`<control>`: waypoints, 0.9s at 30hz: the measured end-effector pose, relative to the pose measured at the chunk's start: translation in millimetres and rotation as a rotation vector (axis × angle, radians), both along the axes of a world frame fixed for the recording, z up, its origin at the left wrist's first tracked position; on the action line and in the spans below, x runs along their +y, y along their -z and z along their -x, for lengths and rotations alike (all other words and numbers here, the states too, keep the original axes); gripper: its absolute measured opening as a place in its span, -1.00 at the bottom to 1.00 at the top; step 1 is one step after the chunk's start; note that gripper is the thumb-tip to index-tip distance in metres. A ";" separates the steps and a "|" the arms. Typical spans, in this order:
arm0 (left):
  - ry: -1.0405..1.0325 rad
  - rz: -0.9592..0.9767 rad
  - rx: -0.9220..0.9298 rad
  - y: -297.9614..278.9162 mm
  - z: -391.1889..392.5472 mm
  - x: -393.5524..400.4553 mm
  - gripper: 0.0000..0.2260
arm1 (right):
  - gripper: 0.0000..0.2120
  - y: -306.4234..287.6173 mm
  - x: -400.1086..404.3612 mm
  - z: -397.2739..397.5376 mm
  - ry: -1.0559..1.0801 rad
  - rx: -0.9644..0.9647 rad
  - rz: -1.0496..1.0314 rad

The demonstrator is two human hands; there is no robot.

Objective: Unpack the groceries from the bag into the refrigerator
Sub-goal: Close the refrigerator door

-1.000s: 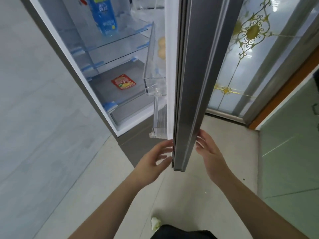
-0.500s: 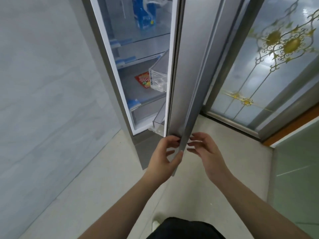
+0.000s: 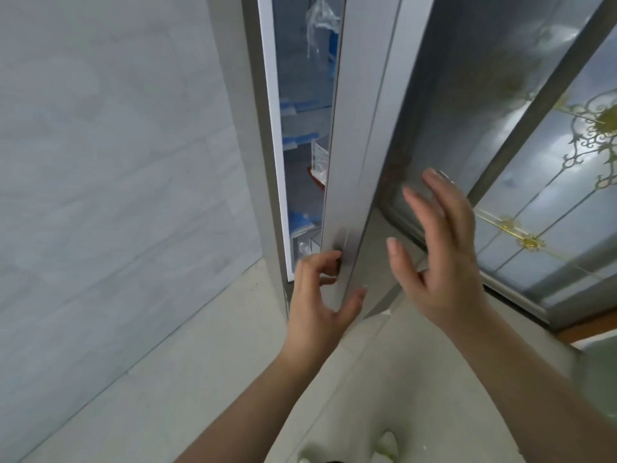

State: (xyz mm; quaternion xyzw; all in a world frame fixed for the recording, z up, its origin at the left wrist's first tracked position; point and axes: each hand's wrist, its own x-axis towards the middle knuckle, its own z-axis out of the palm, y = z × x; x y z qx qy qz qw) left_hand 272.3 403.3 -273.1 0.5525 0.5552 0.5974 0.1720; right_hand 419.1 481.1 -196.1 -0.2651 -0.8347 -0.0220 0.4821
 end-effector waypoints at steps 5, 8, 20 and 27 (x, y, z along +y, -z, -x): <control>-0.084 -0.056 0.106 -11.3 5.2 17.1 -0.52 | -0.40 7.0 29.9 13.4 -0.004 0.009 -0.125; -0.163 0.007 0.127 -11.7 6.5 22.0 -0.52 | -0.29 14.3 44.9 14.6 -0.036 -0.034 -0.158; -0.380 0.077 0.109 -15.0 21.2 45.4 -0.70 | -0.33 18.0 86.4 45.1 -0.088 -0.211 -0.189; -0.425 0.095 0.051 -16.9 39.2 62.5 -0.65 | -0.36 13.9 106.4 67.5 -0.135 -0.278 -0.155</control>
